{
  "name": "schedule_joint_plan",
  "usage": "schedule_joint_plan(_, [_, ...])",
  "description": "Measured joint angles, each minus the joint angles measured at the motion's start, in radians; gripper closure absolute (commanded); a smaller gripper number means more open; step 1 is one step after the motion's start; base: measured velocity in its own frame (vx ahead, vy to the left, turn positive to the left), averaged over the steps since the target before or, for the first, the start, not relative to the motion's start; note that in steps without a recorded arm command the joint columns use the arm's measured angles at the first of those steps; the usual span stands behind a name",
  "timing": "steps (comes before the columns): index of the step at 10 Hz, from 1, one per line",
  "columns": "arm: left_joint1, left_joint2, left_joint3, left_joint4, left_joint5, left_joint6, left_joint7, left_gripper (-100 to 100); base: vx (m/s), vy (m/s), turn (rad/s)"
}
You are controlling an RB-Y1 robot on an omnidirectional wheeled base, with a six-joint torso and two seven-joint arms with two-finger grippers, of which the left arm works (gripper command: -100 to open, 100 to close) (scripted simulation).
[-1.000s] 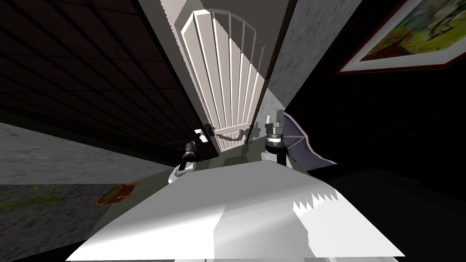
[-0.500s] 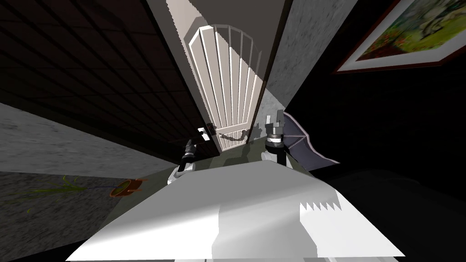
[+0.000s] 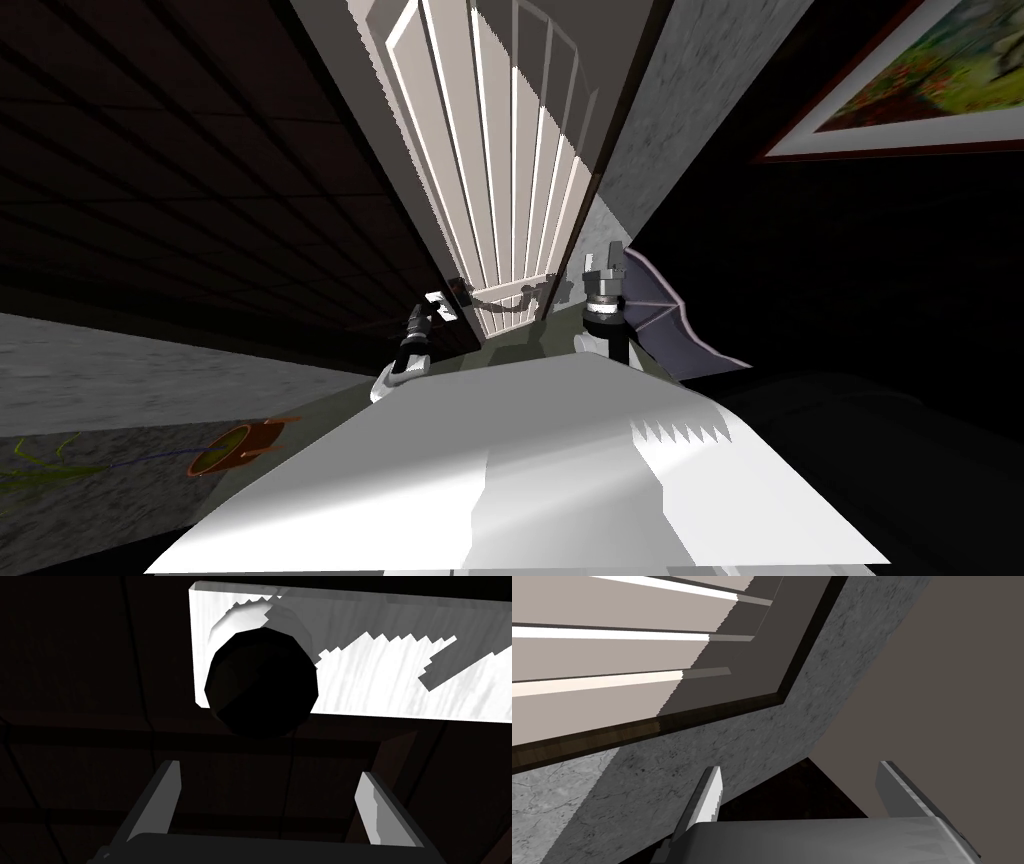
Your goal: Pull the door open
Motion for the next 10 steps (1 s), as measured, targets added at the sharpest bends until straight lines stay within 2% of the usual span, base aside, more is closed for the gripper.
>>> schedule_joint_plan(1, [-0.007,-0.003,-0.007,-0.012,-0.001,0.002,0.000,-100,0.089,-0.039,-0.019])
schedule_joint_plan(2, [-0.008,-0.004,-0.008,-0.014,-0.001,0.003,0.000,100,-0.008,0.004,0.022])
schedule_joint_plan(7, [-0.007,-0.006,-0.011,-0.011,-0.002,0.003,-0.001,100,-0.017,0.005,-0.007])
schedule_joint_plan(10, [-0.001,-0.002,-0.011,-0.019,-0.001,0.002,0.001,100,-0.148,0.036,0.002])
